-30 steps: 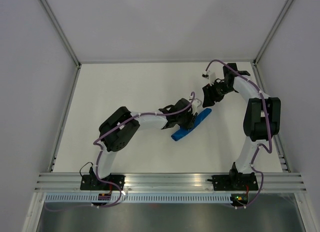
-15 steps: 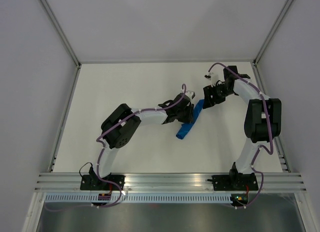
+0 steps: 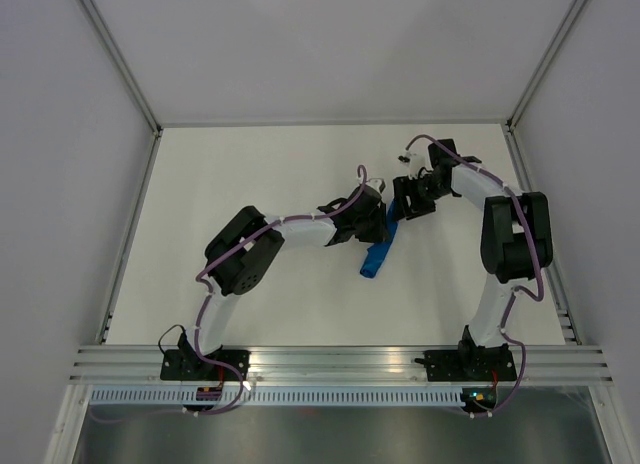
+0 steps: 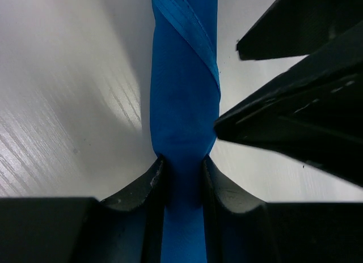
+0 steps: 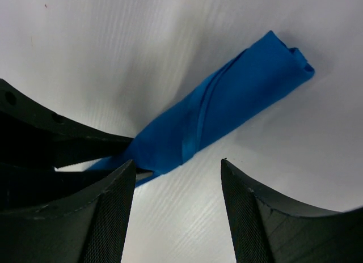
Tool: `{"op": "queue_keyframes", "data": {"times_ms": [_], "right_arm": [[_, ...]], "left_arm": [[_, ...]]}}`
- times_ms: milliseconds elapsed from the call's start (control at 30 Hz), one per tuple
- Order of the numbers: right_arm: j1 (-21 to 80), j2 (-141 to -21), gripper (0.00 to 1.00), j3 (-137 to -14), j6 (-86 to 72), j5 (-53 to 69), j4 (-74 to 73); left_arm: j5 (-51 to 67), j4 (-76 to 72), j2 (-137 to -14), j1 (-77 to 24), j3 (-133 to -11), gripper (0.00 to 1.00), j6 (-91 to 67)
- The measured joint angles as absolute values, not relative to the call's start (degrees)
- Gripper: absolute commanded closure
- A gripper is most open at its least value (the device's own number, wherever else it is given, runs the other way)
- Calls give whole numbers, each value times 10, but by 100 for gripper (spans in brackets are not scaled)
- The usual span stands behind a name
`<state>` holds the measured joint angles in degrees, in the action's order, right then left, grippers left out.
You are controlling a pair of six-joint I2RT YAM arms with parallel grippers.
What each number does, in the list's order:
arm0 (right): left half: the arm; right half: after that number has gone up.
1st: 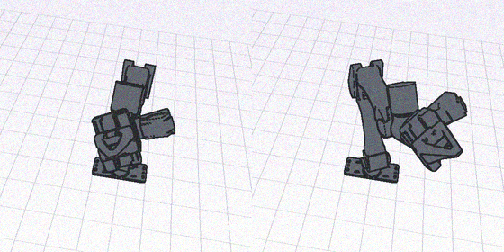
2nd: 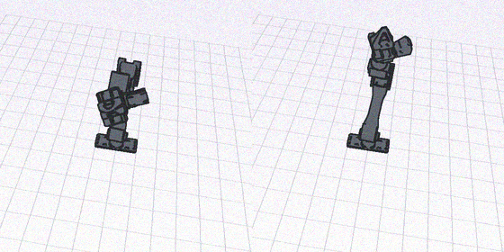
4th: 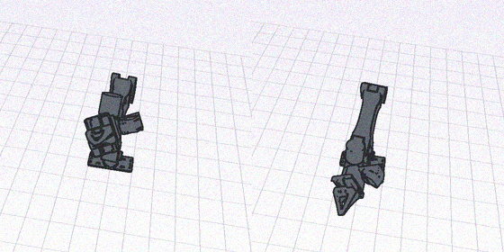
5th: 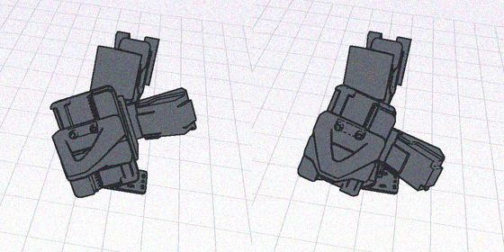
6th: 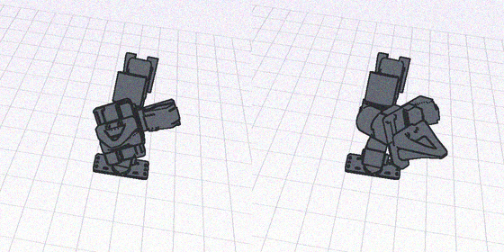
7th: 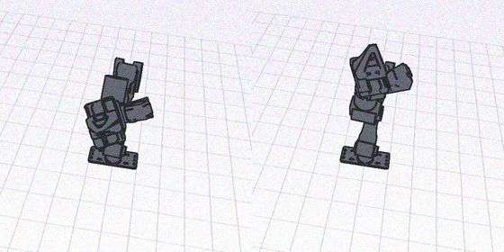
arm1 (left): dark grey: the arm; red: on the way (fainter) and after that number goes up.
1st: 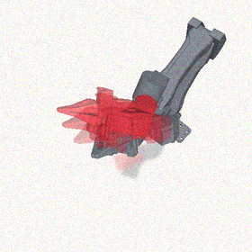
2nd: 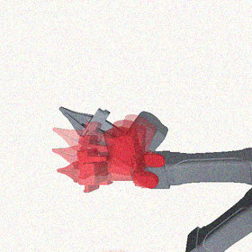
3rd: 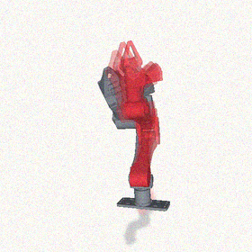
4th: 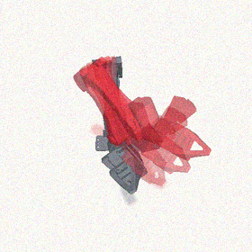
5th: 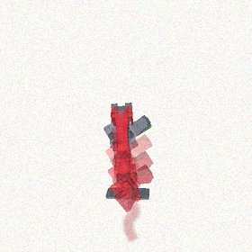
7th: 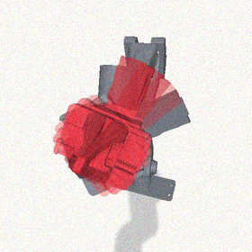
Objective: Fold the napkin, place the utensils inside, and roll it up
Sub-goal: Roll the napkin with the utensil
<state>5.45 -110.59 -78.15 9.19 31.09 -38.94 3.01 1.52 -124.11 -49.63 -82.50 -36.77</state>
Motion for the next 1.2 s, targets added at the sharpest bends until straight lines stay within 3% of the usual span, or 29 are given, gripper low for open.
{"op": "queue_keyframes", "data": {"times_ms": [367, 433, 900, 1200], "right_arm": [[81, -1141, 35, -781, 13, 278, -338], [81, -1143, 40, -781, 6, 270, -331], [108, -1145, 62, -781, -15, 225, -308], [127, -1156, 64, -803, -17, 190, -308]], "left_arm": [[28, 7, -1241, -494, -821, 80, -423], [29, 6, -1241, -494, -820, 80, -428], [30, 5, -1242, -492, -820, 60, -435], [44, 0, -1237, -491, -817, 48, -431]]}}
